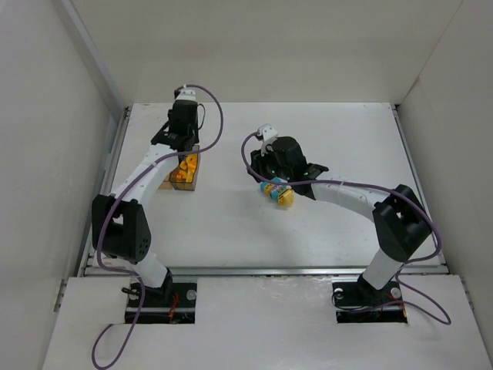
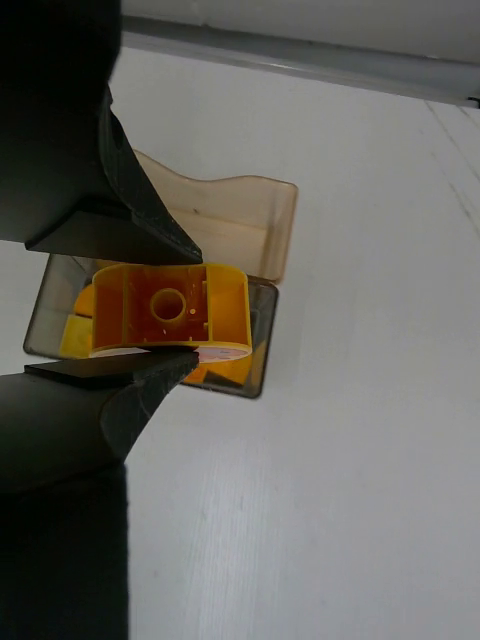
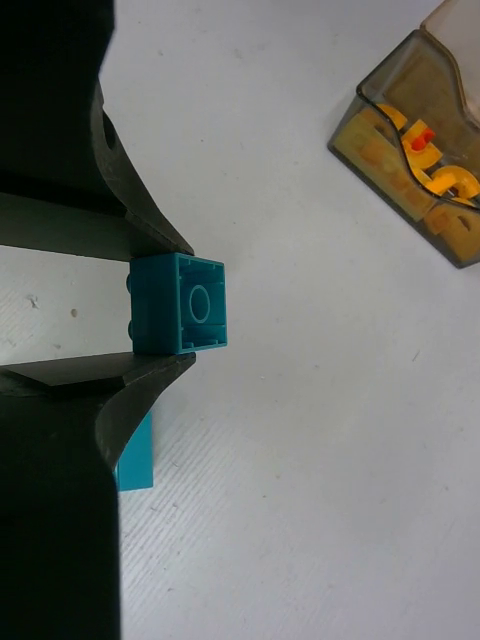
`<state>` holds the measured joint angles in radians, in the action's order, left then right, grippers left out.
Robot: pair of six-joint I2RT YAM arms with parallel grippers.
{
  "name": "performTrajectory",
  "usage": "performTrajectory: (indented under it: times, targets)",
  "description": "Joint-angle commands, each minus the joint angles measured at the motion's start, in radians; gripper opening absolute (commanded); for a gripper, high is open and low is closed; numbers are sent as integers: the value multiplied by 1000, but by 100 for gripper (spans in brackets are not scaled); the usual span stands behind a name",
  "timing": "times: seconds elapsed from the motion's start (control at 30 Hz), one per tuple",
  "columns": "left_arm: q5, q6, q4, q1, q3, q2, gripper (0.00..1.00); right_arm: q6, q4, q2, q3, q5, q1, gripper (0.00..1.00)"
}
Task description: Sort the legos into containers by color
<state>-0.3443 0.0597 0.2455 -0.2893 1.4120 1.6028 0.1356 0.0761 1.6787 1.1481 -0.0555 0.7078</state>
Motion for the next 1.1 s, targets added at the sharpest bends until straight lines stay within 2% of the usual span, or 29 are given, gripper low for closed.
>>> performTrajectory:
  times: [0.0, 0.17, 0.37, 0.53, 0.6, 0.67, 0.8, 0.87, 1.07]
  targets:
    - [-156, -67, -155, -8, -99, 20, 0, 22, 57, -8, 27, -23, 1, 0]
    - [-243, -90, -207, -8, -150, 123, 0, 12, 48, 1, 50, -47, 1, 0]
    - [-148, -90, -184, 1, -150, 171, 0, 12, 48, 10, 50, -67, 1, 0]
    - [-125, -109, -141, 1, -150, 189, 0, 2, 39, 1, 50, -67, 1, 0]
    - [-114, -109, -102, 1, -127, 209, 15, 2, 39, 1, 50, -58, 1, 0]
    - [-102, -118, -77, 1, -114, 209, 22, 2, 30, -8, 50, -58, 1, 0]
    - [-65, -118, -29, 1, -94, 209, 58, -7, 30, -19, 61, -58, 1, 0]
    - [-53, -107, -11, 1, -81, 209, 72, -7, 21, -30, 82, -58, 1, 0]
    - [36, -135, 48, 1, -25, 149, 75, -2, -38, -51, 127, -101, -51, 0]
